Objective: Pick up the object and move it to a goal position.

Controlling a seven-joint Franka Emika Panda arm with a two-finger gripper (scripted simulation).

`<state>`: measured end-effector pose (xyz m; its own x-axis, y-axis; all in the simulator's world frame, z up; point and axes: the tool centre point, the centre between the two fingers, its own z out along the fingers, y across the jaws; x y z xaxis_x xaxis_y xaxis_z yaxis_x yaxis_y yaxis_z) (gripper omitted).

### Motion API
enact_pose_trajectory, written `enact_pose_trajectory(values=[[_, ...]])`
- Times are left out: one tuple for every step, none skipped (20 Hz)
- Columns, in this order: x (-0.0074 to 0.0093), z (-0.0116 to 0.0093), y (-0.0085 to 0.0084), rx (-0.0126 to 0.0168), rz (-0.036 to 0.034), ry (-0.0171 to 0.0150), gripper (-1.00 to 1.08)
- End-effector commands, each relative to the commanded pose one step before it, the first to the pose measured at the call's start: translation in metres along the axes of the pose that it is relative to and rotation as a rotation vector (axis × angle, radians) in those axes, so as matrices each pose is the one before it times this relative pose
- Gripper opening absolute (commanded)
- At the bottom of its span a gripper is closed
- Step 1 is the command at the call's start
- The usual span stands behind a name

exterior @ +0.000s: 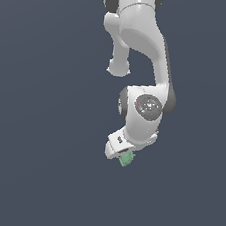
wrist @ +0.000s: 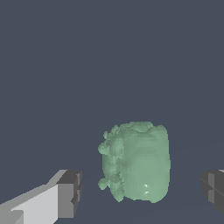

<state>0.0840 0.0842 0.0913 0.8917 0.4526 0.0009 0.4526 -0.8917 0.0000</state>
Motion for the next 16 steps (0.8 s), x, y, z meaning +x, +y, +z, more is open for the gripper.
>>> enact_pose_trajectory(values=[[-0.00045, 0.00963, -0.00037, 0.00038, -0.00097, -0.00127, 1.00], [-0.00019, 0.00546, 0.00025, 0.00000, 0.00000, 0.00000, 1.00], [-0.00001, 0.00614, -0.00037, -0.00014, -0.00096, 0.00010, 1.00], [-0.00010, 0.00624, -0.00018, -0.00010, -0.00068, 0.00007, 1.00], [-0.00021, 0.00540, 0.00023, 0.00000, 0.00000, 0.00000, 1.00], [0.00002, 0.00441, -0.00025, -0.00010, -0.00068, 0.00007, 1.00], [-0.00005, 0.00356, 0.00018, 0.00000, 0.00000, 0.00000, 1.00], [0.00021, 0.00257, -0.00029, -0.00011, -0.00068, 0.00008, 1.00], [0.00016, 0.00173, 0.00014, 0.00000, 0.00000, 0.00000, 1.00], [0.00029, 0.00081, 0.00013, 0.00000, 0.00000, 0.00000, 1.00], [0.00041, -0.00011, 0.00011, 0.00000, 0.00000, 0.00000, 1.00], [0.00040, -0.00070, 0.00008, 0.00000, 0.00000, 0.00000, 1.00], [0.00013, -0.00030, 0.00002, 0.00000, 0.00000, 0.00000, 1.00], [0.00000, 0.00000, 0.00000, 0.00000, 0.00000, 0.00000, -1.00], [0.00000, 0.00000, 0.00000, 0.00000, 0.00000, 0.00000, -1.00], [0.00000, 0.00000, 0.00000, 0.00000, 0.00000, 0.00000, -1.00]])
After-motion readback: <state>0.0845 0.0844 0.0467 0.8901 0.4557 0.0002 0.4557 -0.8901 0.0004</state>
